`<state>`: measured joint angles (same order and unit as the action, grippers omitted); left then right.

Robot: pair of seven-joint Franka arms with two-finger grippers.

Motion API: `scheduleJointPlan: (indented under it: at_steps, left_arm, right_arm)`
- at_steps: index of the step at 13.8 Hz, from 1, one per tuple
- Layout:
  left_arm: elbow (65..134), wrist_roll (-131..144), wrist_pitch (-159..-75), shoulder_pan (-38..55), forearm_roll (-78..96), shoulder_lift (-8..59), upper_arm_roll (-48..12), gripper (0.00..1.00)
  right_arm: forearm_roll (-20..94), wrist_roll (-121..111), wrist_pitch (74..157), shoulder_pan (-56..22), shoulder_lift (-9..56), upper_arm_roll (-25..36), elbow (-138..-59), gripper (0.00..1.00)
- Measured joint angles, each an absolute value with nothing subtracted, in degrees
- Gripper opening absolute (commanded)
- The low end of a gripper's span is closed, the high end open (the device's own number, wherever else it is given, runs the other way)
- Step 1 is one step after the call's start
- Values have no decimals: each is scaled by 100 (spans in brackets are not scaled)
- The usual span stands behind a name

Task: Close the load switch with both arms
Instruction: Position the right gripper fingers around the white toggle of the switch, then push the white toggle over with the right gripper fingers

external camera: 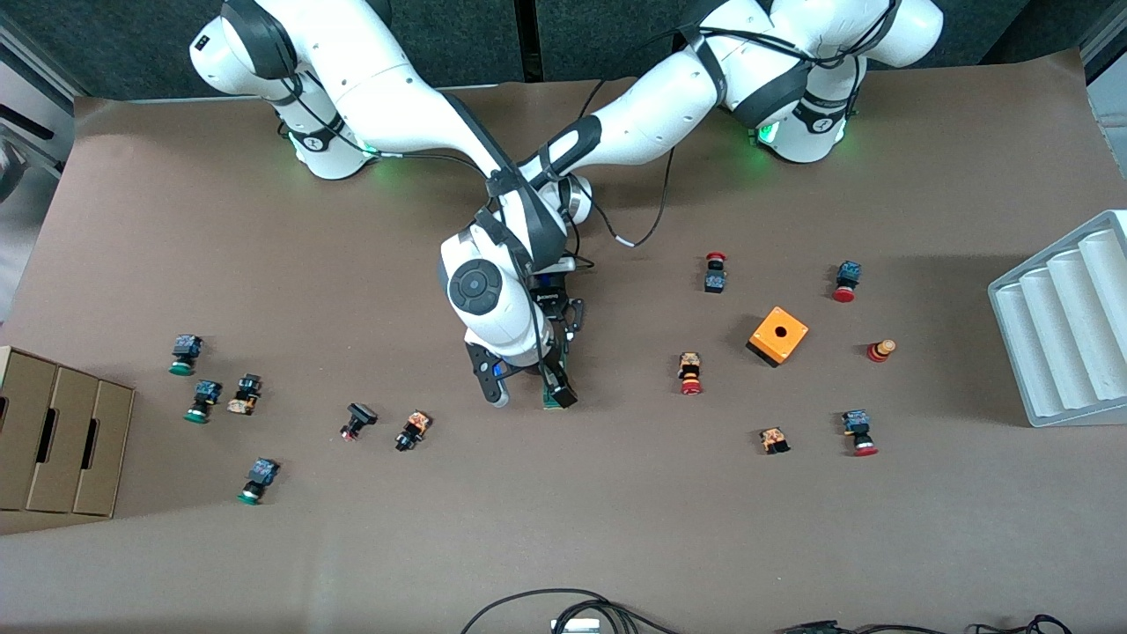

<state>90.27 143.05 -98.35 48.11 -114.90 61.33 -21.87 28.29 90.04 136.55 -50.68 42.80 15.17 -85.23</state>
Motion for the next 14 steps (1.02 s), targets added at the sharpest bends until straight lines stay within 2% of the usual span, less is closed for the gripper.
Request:
scheduleJointPlan:
  at_steps: [4,5,6,7,9,14]
  left_arm:
    - [9027,14305,-9835,4811,-11490,6133,-2187,55]
    - [9027,14305,-9835,4811,-11490,6133,-2187,55]
    - [9027,14305,-9835,4811,-11490,6133,-2187,55]
    - [9027,14305,-9835,4811,-11490,6133,-2186,55]
    - [9027,14305,-9835,4811,-11490,6132,-2186,55]
    - [9027,14305,-9835,4810,-11490,6131,-2185,55]
  right_arm:
    - [2890,9017,13655,-5037,4286,1531,-8666,93]
    - [2890,9017,13655,-5022,4283,1535,-8715,90]
    - [2890,9016,13655,-5014,4282,1536,-8749,83]
    - [2890,9015,13655,-5014,4278,1536,-8783,82]
    - [2890,8973,13657,-5016,4196,1536,-8941,73]
    - [2890,8865,13667,-5042,3702,1438,-9471,70]
